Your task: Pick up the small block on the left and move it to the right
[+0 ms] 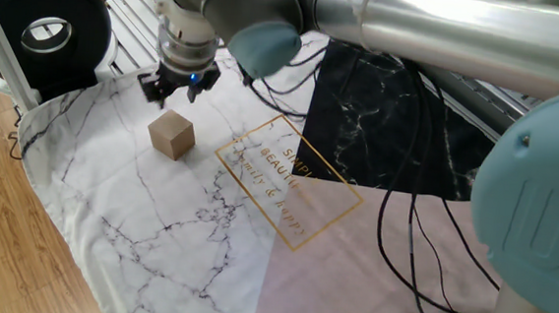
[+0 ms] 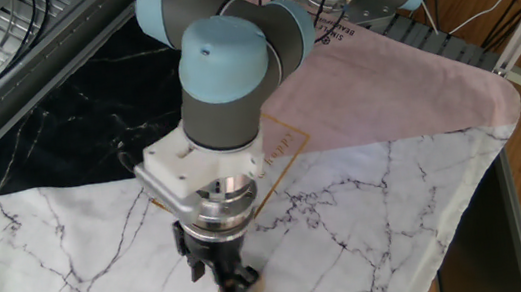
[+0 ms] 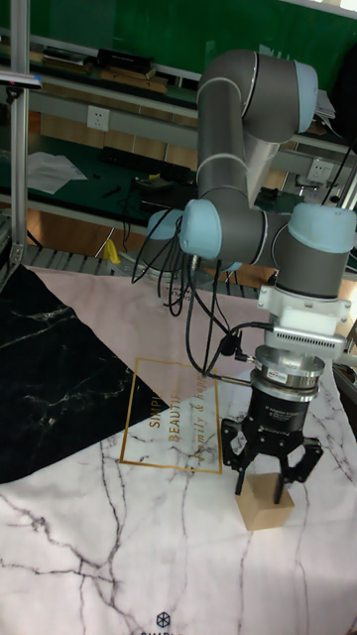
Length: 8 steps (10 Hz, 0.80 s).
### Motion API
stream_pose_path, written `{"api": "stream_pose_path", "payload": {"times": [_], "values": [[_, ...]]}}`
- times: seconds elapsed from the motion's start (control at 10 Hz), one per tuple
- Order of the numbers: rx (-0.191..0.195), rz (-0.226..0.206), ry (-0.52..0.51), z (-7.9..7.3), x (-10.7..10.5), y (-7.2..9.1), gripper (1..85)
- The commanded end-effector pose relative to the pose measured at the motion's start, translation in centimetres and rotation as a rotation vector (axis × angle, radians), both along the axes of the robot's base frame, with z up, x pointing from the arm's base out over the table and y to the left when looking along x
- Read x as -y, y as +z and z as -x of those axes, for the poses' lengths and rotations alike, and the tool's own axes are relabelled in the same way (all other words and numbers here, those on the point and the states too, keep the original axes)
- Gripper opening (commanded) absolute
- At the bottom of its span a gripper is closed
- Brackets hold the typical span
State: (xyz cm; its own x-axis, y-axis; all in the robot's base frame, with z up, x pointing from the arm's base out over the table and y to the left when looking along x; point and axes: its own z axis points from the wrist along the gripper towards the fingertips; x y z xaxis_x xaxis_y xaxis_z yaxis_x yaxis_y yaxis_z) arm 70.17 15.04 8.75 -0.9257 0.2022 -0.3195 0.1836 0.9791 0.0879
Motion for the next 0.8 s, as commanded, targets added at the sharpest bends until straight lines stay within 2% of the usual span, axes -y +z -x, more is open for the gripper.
{"api": "stream_pose_path", "payload": {"times": [0.0,0.1,0.2,0.3,0.4,0.5,0.6,0.7], "values": [[-0.065,0.039,0.057,0.2,3.6,4.4,1.0],[-0.089,0.071,0.106,0.2,6.1,5.9,1.0],[-0.106,0.101,0.167,0.6,9.5,6.9,1.0],[-0.101,0.113,0.213,0.8,12.3,7.1,1.0],[-0.094,0.111,0.23,1.4,14.3,7.3,1.0],[-0.105,0.11,0.214,2.4,15.2,7.0,1.0],[-0.136,0.13,0.209,3.2,16.0,6.8,1.0],[-0.155,0.109,0.215,3.6,15.5,6.5,1.0]]}}
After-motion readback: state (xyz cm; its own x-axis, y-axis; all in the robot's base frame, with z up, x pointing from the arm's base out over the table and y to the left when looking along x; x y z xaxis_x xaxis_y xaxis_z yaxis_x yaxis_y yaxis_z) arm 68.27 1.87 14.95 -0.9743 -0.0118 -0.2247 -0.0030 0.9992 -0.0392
